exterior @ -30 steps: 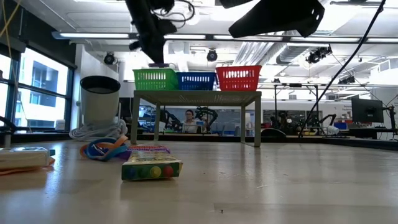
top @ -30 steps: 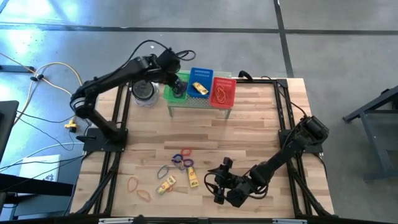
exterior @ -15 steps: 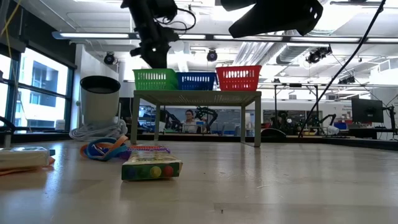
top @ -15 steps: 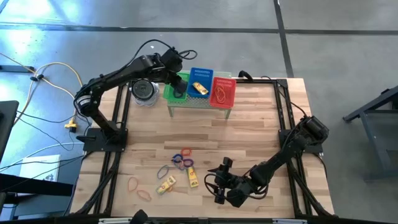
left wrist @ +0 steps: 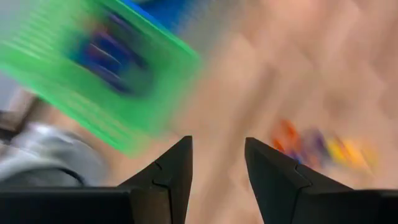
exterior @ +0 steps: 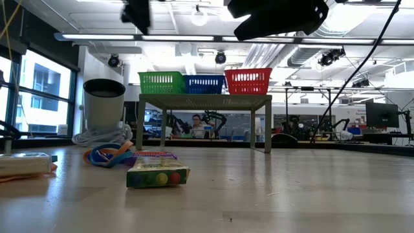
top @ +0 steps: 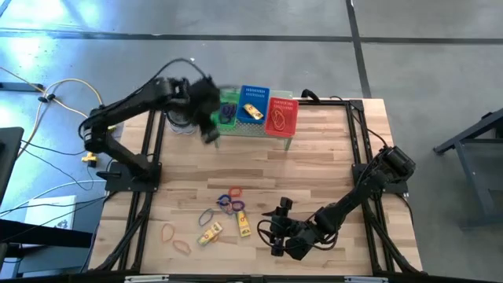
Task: Pick & Place Office Desk Supplies
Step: Put the blue rubber band into the red bin on the shelf
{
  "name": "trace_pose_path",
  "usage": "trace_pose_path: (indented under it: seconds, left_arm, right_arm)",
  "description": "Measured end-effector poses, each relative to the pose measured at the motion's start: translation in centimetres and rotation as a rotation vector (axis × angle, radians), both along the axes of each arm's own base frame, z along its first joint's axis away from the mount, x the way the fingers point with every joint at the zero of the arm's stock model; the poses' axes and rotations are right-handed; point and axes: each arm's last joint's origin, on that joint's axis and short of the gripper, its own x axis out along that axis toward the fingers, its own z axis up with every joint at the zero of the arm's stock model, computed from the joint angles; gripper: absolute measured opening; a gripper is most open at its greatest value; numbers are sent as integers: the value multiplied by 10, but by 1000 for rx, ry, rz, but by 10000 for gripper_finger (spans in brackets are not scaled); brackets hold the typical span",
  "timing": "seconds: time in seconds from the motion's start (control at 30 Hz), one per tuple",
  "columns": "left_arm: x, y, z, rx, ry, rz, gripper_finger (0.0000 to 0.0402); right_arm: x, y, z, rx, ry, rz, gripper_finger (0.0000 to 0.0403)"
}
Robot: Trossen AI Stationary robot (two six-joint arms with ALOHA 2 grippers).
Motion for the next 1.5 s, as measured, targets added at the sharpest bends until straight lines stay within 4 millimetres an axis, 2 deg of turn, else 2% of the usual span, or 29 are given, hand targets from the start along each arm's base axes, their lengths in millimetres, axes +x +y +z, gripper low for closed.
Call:
trace_pose_path:
  seconds: [0.13,0.37,0.47,0.57,0.77,0.9,1.03,1.2,1.5]
  left_arm:
    - [-5,-51,-2,-103,91,-150,141]
    - [-9,-132,-12,-184,152,-256,141]
    - [-13,-158,-22,-172,195,-242,141]
    - [-19,-174,-38,-114,237,-173,141]
    - [-27,-190,-88,-135,390,-25,141]
    - [-25,-193,-122,-124,413,-41,140]
    - [-20,-194,-148,-91,361,-76,140]
    - [-17,-193,-173,-48,279,-76,140]
    - [-7,-196,-196,-70,121,-77,140]
  right_arm:
    - [0,1,0,19,7,16,220]
    - [1,3,2,47,-6,42,220]
    - [2,4,2,58,-6,61,220]
    - [2,4,3,64,-12,68,220]
    - [3,5,4,81,-16,80,220]
    - [3,5,4,85,-20,82,220]
    - [3,5,4,86,-23,82,220]
    - [4,6,5,74,-23,89,220]
    - [6,2,5,36,-17,99,220]
